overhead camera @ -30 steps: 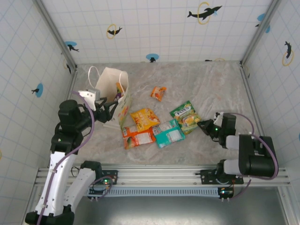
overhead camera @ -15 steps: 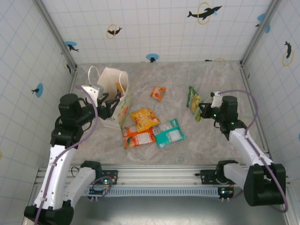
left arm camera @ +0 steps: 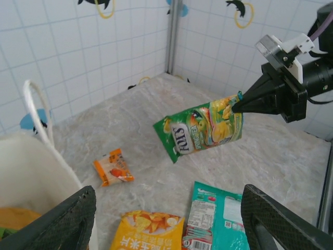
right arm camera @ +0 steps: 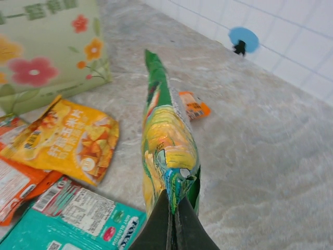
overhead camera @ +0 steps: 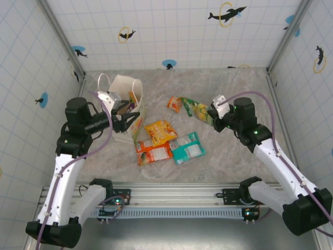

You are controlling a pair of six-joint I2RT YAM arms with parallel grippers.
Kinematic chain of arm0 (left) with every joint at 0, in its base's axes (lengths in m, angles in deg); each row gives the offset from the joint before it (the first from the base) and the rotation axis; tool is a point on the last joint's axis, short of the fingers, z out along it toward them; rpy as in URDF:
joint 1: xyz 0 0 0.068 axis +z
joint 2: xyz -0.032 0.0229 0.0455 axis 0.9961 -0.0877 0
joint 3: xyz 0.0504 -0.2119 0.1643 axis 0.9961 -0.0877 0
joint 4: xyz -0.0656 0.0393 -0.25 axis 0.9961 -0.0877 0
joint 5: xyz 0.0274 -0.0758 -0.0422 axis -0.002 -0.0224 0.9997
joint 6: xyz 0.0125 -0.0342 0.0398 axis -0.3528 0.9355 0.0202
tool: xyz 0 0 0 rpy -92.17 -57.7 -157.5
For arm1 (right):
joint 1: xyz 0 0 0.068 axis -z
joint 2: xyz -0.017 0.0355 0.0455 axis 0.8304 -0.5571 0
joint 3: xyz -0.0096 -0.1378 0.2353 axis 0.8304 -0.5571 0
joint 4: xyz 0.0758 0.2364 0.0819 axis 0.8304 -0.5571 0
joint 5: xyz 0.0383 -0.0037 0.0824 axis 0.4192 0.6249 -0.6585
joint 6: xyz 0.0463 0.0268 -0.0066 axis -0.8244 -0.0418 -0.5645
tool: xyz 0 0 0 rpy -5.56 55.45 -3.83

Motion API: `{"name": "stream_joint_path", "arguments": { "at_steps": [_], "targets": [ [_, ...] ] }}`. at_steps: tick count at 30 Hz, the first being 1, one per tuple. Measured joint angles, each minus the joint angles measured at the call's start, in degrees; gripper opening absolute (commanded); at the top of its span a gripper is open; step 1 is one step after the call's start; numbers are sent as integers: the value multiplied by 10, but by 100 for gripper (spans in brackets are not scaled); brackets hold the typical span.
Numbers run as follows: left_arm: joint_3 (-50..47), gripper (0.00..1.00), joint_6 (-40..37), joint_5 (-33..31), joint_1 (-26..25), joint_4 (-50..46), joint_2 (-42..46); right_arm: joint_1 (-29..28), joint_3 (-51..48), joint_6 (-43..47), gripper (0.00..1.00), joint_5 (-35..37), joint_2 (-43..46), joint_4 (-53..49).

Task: Place the snacks into the paper bag

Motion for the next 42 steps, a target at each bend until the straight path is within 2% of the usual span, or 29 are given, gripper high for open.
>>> {"name": "stream_joint_path", "arguments": {
  "at_steps": [8, 20, 27, 42],
  "targets": [
    [9, 76, -44, 23, -27, -8, -36, -113, 55, 45, 0, 23, -24, -13],
    [70, 76, -136, -67, -181, -106, -134, -236, 114, 92, 0, 66, -96, -16],
    [71, 73, -156, -119, -221, -135, -164, -261, 124, 105, 0, 70, -108, -15],
    [71, 51, -182, -206, -274, -143, -204, -271, 125, 106, 0, 68, -108, -7]
  ]
}}
